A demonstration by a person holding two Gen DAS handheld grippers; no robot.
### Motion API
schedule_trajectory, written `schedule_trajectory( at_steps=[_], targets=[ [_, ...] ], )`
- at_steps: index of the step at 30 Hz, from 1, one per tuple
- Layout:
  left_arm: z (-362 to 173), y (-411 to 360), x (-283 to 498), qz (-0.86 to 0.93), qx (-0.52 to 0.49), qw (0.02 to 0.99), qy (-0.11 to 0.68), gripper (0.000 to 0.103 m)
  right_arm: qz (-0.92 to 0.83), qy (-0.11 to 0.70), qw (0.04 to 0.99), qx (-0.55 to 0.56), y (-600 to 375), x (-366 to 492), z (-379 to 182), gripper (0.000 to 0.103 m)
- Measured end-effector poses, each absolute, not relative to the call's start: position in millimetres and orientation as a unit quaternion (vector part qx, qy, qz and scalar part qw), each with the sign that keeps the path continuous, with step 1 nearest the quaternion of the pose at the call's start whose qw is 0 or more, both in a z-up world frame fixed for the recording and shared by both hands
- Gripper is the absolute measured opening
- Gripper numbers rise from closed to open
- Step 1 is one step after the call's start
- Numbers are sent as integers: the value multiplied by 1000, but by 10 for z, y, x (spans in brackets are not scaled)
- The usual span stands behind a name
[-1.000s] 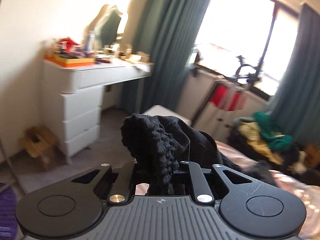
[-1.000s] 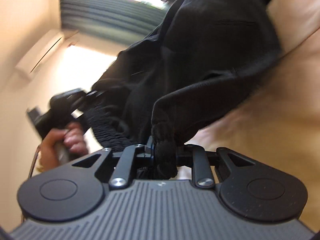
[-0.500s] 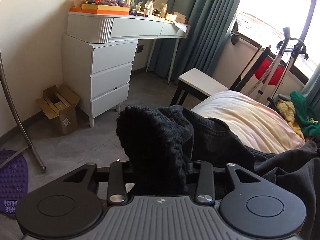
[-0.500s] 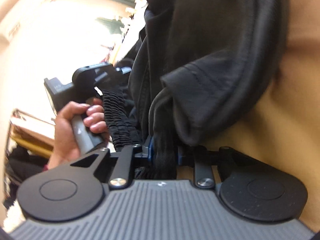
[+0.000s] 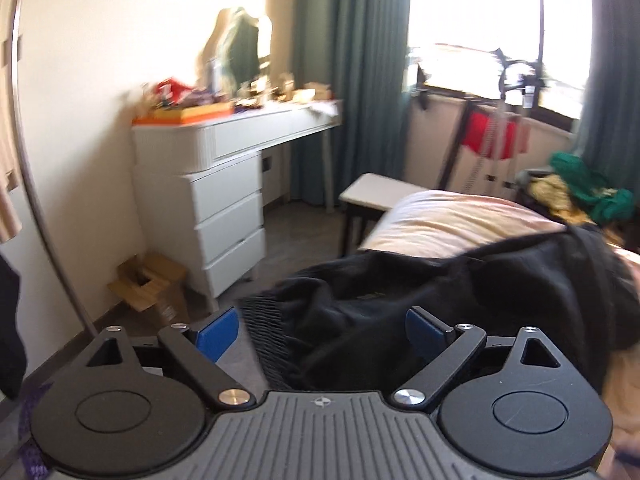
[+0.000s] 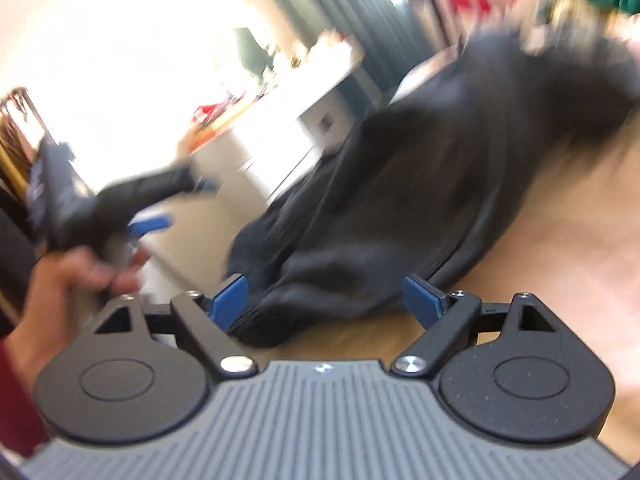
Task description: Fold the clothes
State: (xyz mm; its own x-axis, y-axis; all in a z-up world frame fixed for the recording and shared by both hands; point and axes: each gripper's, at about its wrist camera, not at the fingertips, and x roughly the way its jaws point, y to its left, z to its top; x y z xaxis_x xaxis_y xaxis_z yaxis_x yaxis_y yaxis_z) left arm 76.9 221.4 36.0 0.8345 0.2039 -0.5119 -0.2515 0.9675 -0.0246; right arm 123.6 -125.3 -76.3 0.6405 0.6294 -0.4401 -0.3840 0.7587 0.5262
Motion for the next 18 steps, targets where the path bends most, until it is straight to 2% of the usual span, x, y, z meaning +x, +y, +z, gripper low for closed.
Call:
schedule_trajectory(
  at_steps=[5, 12, 18],
  targets=[
    [364, 1492, 428, 41, -42, 968, 243, 94, 229, 260, 924, 161, -1939, 1180, -609, 87],
    [125, 613, 377, -13, -29, 974, 223, 94, 146, 183, 966, 109, -2899, 1102, -393, 87],
    [-191, 370, 352, -31, -28, 975, 217, 95, 129, 185, 968, 114, -2852, 1189, -655, 87]
  ],
)
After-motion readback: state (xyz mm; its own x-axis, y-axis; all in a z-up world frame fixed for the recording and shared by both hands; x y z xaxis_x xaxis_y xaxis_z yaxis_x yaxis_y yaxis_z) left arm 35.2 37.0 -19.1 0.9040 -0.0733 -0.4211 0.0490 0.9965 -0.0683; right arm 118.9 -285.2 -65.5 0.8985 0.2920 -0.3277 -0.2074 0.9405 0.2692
